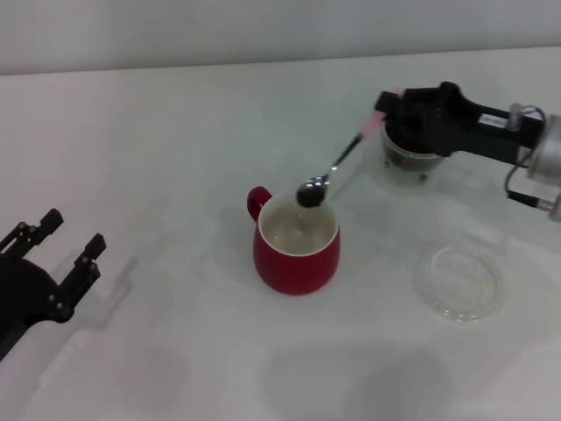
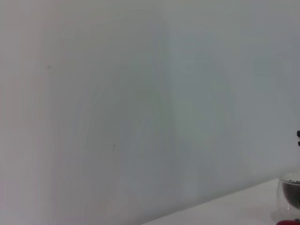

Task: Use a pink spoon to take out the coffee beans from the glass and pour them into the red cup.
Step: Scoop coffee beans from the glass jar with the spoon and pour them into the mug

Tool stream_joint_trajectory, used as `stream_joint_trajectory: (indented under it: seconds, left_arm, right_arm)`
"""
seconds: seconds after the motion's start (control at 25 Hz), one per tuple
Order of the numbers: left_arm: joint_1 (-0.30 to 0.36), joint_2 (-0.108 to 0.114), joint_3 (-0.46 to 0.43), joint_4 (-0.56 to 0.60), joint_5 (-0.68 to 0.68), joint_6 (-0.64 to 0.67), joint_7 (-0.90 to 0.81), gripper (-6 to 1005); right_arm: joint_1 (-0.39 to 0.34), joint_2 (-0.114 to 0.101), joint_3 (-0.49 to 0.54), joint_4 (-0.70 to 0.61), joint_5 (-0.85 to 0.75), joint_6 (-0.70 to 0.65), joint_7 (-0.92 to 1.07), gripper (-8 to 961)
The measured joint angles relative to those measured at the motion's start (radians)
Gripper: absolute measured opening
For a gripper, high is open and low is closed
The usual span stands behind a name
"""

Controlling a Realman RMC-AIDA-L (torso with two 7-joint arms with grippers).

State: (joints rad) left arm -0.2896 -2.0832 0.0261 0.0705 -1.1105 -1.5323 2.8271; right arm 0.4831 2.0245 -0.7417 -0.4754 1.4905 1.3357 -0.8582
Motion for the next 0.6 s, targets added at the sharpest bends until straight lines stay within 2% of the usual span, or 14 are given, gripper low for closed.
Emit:
stream_joint_trajectory:
  seconds: [0.24, 0.6]
  left_arm:
    - [0.007, 0.0, 0.0, 0.0, 0.0, 0.0, 0.0, 592]
    - [0.01, 0.0, 0.0, -0.005, 0.0, -0.001, 0.0, 592]
  right_arm:
    - [0.016, -0.001, -0.134, 0.006, 0.112, -0.004, -0.046, 145]
    - [0.05, -0.009, -0.191, 0.006, 0.115, -0.016, -0.144, 145]
